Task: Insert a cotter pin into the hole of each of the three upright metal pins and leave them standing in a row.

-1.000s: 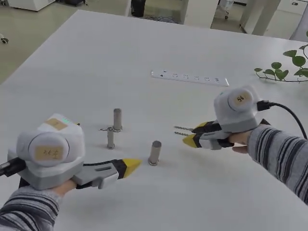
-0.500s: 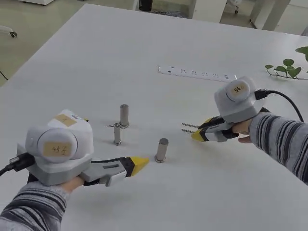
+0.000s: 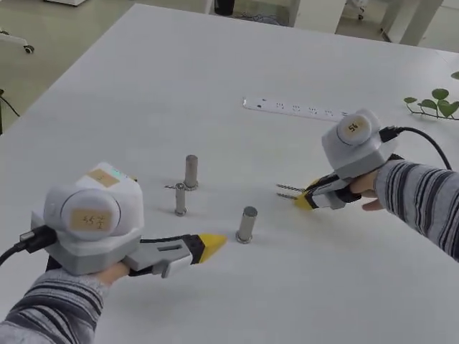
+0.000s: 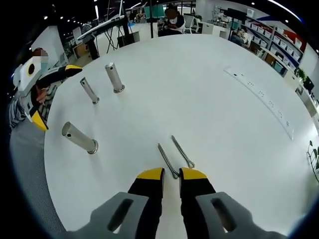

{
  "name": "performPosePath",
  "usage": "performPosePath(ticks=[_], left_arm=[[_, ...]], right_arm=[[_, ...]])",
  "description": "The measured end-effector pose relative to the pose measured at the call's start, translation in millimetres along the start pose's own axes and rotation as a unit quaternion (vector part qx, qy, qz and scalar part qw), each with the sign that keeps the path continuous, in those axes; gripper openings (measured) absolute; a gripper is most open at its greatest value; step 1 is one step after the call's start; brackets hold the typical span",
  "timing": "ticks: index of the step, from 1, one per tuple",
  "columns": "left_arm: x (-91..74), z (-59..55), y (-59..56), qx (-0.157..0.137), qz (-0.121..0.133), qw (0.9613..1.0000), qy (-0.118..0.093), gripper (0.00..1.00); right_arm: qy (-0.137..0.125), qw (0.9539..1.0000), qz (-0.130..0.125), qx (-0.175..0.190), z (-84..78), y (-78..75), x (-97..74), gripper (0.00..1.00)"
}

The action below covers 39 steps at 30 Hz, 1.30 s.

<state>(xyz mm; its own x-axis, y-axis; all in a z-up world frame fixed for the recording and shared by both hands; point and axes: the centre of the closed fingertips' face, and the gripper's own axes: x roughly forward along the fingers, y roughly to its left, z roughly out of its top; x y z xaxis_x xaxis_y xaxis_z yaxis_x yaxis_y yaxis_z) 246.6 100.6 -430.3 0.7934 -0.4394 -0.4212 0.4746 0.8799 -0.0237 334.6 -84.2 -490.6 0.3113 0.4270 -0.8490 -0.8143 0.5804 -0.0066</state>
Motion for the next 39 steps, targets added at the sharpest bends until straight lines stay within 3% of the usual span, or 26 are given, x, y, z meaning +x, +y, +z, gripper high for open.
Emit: performPosePath(ticks=[5, 7, 10, 15, 26, 31, 39], left_arm=[[-0.5, 0.1, 0.6, -0.002, 0.001, 1.0000, -0.001, 0.97], [-0.7, -0.7, 1.3, -0.003, 0.002, 1.0000, 0.000, 0.97], [-0.6, -1.3, 1.4, -0.004, 0.002, 1.0000, 0.002, 0.96], [-0.7, -0.6, 1.5, -0.002, 0.001, 1.0000, 0.000, 0.96], [-0.9, -2.8, -0.1, 0.006, 0.001, 1.0000, 0.006, 0.93], [-2.3, -3.4, -7.5, 0.016, -0.004, 0.9999, 0.006, 0.90], [-2.8, -5.3, -22.4, 0.013, -0.020, 0.9996, 0.017, 0.83]], right_arm=[[0.010, 0.9997, -0.007, -0.020, -1.9, -2.0, 0.2, 0.01], [0.020, 0.9981, -0.010, -0.057, -3.0, -1.5, -0.3, 0.00], [0.038, 0.9912, -0.007, -0.126, -3.6, 4.2, -0.4, 0.00], [0.047, 0.9903, -0.013, -0.130, -3.5, 4.0, 0.8, 0.00], [0.002, 0.9903, -0.026, -0.136, 3.6, 6.4, -9.6, 0.00], [-0.014, 0.9878, -0.030, -0.152, 4.6, 7.6, -16.6, 0.00], [-0.046, 0.9820, -0.034, -0.180, 8.0, 24.6, -32.0, 0.00]])
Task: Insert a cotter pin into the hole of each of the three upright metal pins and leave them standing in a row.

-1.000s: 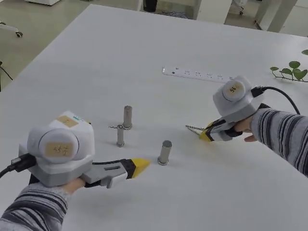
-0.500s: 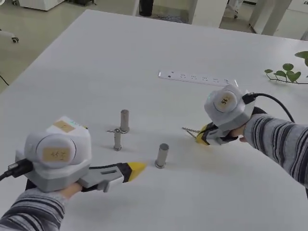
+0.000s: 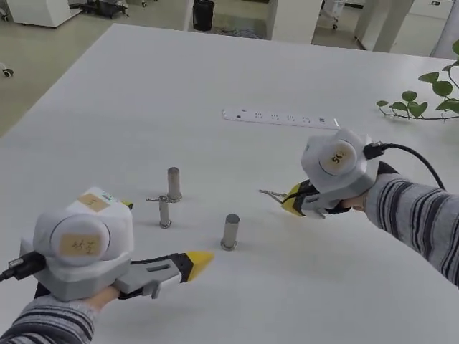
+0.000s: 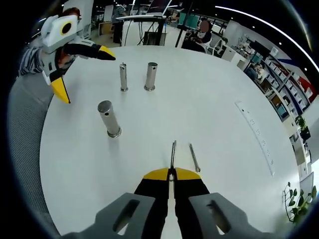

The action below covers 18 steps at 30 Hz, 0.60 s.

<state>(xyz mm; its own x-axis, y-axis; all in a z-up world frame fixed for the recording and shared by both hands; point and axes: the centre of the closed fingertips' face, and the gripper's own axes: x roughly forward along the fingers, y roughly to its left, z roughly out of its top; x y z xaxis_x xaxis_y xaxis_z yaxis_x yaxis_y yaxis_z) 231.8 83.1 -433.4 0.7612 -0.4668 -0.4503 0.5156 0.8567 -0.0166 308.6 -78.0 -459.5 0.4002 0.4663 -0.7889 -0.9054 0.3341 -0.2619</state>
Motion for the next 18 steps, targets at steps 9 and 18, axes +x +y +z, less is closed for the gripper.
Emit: performPosePath(ticks=[9, 18], left_arm=[[-2.6, 9.6, -18.7, 0.014, -0.019, 0.9997, -0.001, 0.77], [-4.8, 11.7, -39.8, 0.003, -0.050, 0.9988, 0.000, 0.66]], right_arm=[[-0.038, 0.9989, 0.002, -0.028, 7.6, 13.9, -7.2, 0.00], [-0.078, 0.9933, 0.013, -0.084, 24.1, 47.1, -15.8, 0.00]])
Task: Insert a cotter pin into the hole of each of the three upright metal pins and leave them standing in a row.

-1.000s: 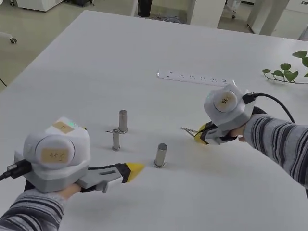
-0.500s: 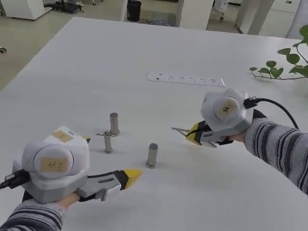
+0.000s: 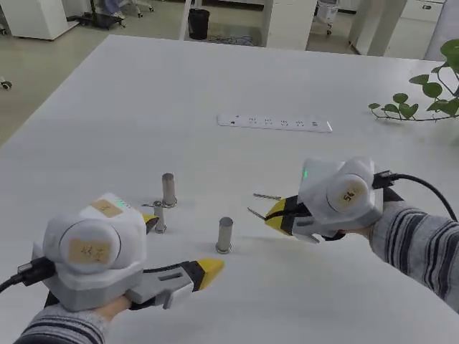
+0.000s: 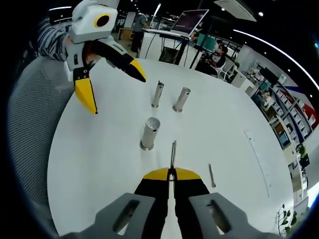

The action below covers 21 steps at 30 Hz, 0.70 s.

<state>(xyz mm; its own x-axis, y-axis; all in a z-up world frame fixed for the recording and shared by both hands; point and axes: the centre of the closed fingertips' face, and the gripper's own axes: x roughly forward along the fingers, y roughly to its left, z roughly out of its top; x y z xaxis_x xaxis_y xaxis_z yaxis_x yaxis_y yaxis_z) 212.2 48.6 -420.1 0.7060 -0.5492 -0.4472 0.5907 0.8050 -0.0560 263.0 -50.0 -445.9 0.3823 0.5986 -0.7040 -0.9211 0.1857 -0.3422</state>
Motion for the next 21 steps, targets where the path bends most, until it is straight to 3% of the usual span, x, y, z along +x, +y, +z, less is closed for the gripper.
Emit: performPosePath(ticks=[11, 21], left_arm=[[0.1, 0.4, -20.5, -0.025, -0.033, 0.9992, 0.003, 0.48], [-1.4, 8.4, -34.7, -0.078, -0.059, 0.9951, -0.015, 0.39]], right_arm=[[-0.033, 0.9984, 0.013, -0.044, 24.7, 27.8, -9.3, 0.00], [-0.048, 0.9941, 0.027, -0.094, 42.2, 56.5, -13.4, 0.00]])
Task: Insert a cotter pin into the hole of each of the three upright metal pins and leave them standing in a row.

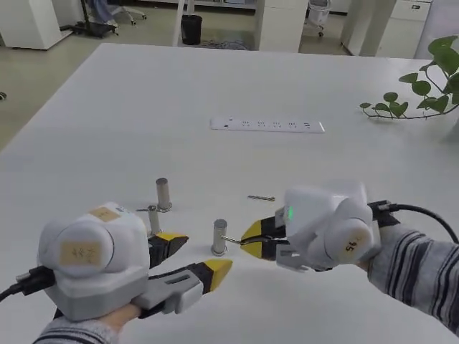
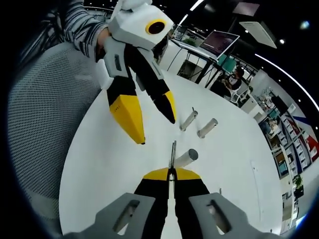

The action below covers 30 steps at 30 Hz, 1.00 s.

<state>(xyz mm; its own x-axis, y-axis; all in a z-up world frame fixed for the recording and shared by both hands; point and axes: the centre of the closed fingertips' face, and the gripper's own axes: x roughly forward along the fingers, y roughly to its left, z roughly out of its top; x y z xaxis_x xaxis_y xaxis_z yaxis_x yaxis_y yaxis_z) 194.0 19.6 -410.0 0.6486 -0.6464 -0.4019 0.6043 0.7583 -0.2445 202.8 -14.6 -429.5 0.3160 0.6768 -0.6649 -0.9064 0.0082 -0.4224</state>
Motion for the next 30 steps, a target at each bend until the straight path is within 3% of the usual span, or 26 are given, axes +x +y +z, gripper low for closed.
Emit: performPosePath(ticks=[11, 30], left_arm=[[-1.7, -1.5, -9.9, -0.036, -0.031, 0.9988, -0.008, 0.11], [-4.0, -5.7, -16.3, -0.082, -0.046, 0.9956, -0.005, 0.00]], right_arm=[[-0.020, 0.9995, 0.012, -0.020, 18.9, 13.4, 0.3, 0.00], [-0.023, 0.9992, 0.016, -0.030, 28.1, 19.6, -2.6, 0.00]])
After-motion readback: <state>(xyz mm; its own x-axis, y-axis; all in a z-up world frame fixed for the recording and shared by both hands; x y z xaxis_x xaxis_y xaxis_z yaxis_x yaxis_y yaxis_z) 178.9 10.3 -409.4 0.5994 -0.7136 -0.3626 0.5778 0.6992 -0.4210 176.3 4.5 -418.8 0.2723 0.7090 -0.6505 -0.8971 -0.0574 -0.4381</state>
